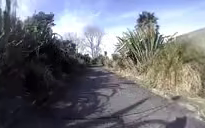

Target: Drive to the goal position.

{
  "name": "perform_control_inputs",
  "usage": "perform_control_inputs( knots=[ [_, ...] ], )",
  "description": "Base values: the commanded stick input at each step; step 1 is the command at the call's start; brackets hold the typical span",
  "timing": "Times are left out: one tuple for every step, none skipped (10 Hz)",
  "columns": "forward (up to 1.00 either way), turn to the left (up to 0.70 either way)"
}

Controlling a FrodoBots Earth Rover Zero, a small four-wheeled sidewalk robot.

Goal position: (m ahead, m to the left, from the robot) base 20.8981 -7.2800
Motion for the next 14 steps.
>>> perform_control_inputs(
  knots=[
    [0.45, 0.0],
    [0.45, 0.0],
    [0.45, 0.0],
    [0.45, 0.0],
    [0.45, 0.0],
    [0.45, 0.0],
    [0.45, 0.0],
    [0.45, 0.0],
    [0.45, 0.0],
    [0.45, 0.0],
    [0.45, 0.0],
    [0.45, 0.0],
    [0.45, 0.0],
    [0.45, 0.0]
  ],
)
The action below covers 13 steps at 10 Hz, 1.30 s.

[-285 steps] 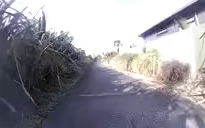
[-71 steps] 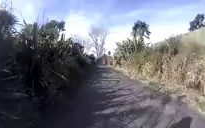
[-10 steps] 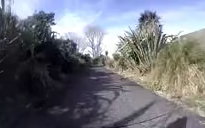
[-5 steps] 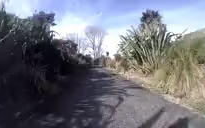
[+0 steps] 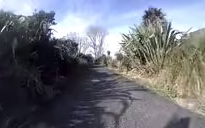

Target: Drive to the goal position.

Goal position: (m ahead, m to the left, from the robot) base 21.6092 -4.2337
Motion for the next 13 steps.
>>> perform_control_inputs(
  knots=[
    [0.45, 0.0],
    [0.45, 0.0],
    [0.45, 0.0],
    [0.45, 0.0],
    [0.45, 0.0],
    [0.45, 0.0],
    [0.45, 0.0],
    [0.45, 0.0],
    [0.45, 0.0],
    [0.45, 0.0],
    [0.45, 0.0],
    [0.45, 0.0],
    [0.45, 0.0]
  ],
)
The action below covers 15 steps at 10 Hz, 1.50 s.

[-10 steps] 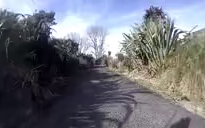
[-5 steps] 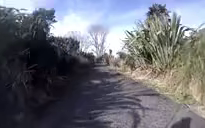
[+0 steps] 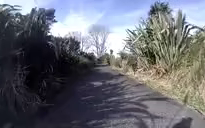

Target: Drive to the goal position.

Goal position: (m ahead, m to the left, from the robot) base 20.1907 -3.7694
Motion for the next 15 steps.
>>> perform_control_inputs(
  knots=[
    [0.45, 0.0],
    [0.45, 0.0],
    [0.45, 0.0],
    [0.45, 0.0],
    [0.45, 0.0],
    [0.45, 0.0],
    [0.45, 0.0],
    [0.45, 0.0],
    [0.45, 0.0],
    [0.45, 0.0],
    [0.45, 0.0],
    [0.45, 0.0],
    [0.45, 0.0],
    [0.45, 0.0],
    [0.45, 0.0]
  ],
)
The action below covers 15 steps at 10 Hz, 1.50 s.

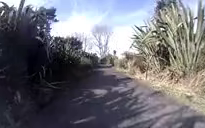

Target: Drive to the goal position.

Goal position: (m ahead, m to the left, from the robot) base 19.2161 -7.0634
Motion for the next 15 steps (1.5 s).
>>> perform_control_inputs(
  knots=[
    [0.45, 0.0],
    [0.45, 0.0],
    [0.45, 0.0],
    [0.45, 0.0],
    [0.45, 0.0],
    [0.45, 0.0],
    [0.45, 0.0],
    [0.45, 0.0],
    [0.45, 0.0],
    [0.45, 0.0],
    [0.45, 0.0],
    [0.45, 0.0],
    [0.45, 0.0],
    [0.45, 0.0],
    [0.45, 0.0]
  ],
)
